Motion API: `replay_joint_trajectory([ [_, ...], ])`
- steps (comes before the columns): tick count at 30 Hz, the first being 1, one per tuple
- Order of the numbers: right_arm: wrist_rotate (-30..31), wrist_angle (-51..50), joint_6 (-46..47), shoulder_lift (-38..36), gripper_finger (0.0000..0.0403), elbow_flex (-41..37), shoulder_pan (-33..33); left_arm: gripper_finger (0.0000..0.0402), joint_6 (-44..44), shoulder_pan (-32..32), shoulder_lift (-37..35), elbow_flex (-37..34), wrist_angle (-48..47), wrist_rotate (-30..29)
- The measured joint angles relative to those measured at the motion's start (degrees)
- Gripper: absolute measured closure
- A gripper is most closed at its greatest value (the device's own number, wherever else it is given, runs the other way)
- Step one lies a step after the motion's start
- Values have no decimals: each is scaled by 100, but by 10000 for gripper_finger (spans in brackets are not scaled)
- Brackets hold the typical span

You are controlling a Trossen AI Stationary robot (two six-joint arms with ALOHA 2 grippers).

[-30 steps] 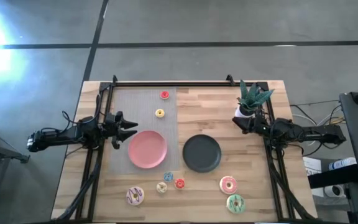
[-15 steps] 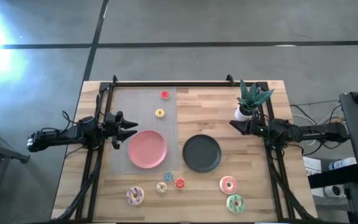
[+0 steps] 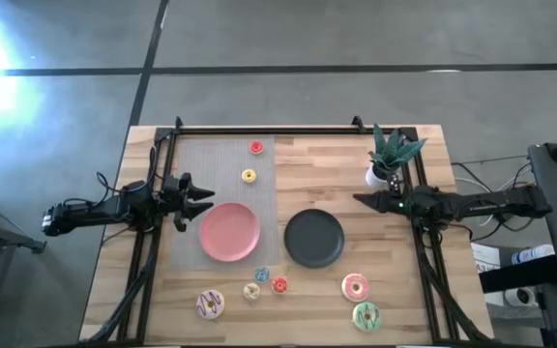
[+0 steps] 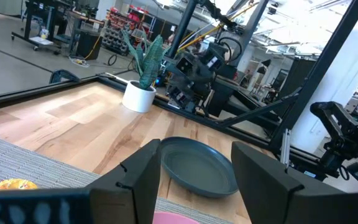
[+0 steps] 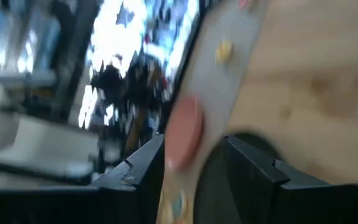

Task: Pick & Place donuts
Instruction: Put the small pink donut on the pink plate

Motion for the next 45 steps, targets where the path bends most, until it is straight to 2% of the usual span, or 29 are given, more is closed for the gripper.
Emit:
replay_joint_trajectory([
  [4,-973,2,112,386,239,0,4,230,0,0,0,-1,0,0],
  [9,-1862,-212,-20,777,237,283,4,230,0,0,0,0,0,0],
  [12,-2383,-1497,-285,1001,240,862,39,230,0,0,0,-2,0,0],
  [17,-2566,-4275,-1086,1541,243,2132,286,230,0,0,0,-2,0,-1],
  [20,-2686,-5091,-1185,1961,240,2691,484,230,0,1,0,-2,0,1],
  [24,-2961,-5266,-1116,2642,225,3140,864,230,0,0,0,0,0,-1],
  [33,-3010,-5241,-627,4495,181,3776,2130,230,0,2,0,0,0,-1],
  [39,-2666,-5093,-447,5428,163,4315,2780,230,0,2,0,0,0,0],
  [45,-2366,-4709,-265,6332,163,4542,2968,230,-2,2,0,-2,0,0],
])
